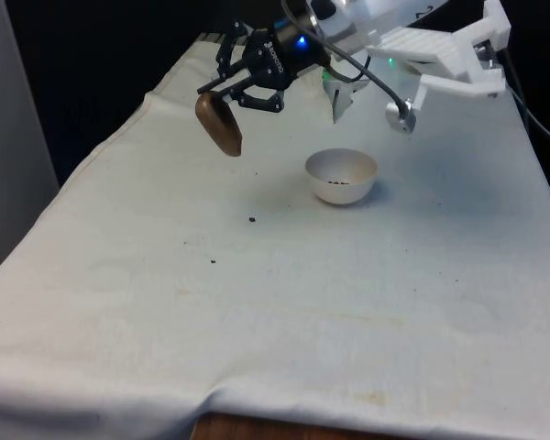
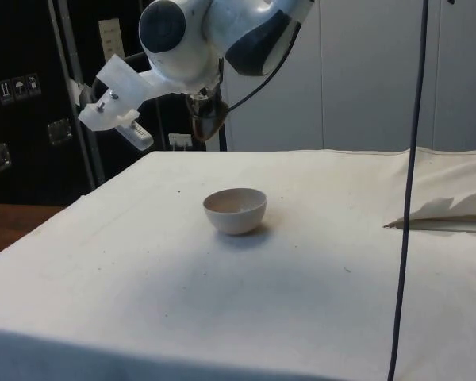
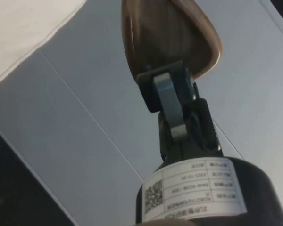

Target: Pour the coffee beans from the cup into the bowl.

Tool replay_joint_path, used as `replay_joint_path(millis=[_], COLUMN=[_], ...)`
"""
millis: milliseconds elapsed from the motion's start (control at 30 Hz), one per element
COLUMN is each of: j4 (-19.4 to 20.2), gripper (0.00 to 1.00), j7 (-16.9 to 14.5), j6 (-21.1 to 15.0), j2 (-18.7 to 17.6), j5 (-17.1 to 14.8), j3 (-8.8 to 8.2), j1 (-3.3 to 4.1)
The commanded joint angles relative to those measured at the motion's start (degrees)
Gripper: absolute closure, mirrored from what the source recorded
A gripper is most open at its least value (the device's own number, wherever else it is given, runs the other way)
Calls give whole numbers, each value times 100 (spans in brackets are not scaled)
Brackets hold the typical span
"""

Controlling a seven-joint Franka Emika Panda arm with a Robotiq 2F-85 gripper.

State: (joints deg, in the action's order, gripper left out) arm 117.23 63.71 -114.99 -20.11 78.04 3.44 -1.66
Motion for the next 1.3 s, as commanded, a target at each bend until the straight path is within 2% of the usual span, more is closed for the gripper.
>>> replay_joint_path(millis=[0,233,267,300,367,500,533,567,800,833,867,1100,1133,1167,1267], j4=[23,23,-6,23,17,17,0,17,17,0,17,17,0,17,17], gripper=[100,100,100,100,100,100,100,100,100,100,100,100,100,100,100], j7=[-74,-97,-23,-103,-109,-138,-63,-143,-212,-132,-218,-286,-212,-298,-355], j6=[-172,-521,-418,-561,-647,-865,-773,-911,-1243,-1117,-1283,-1604,-1484,-1639,-1799], j2=[40,29,0,29,29,17,0,17,11,0,6,-17,-23,-23,-29], j5=[-69,-178,-126,-195,-223,-304,-246,-321,-464,-395,-487,-653,-590,-676,-756], j3=[-11,-223,-241,-246,-292,-418,-447,-447,-630,-642,-653,-825,-848,-848,-940], j1=[-57,-57,0,-52,-63,-63,-6,-63,-63,-6,-69,-69,-11,-69,-74])
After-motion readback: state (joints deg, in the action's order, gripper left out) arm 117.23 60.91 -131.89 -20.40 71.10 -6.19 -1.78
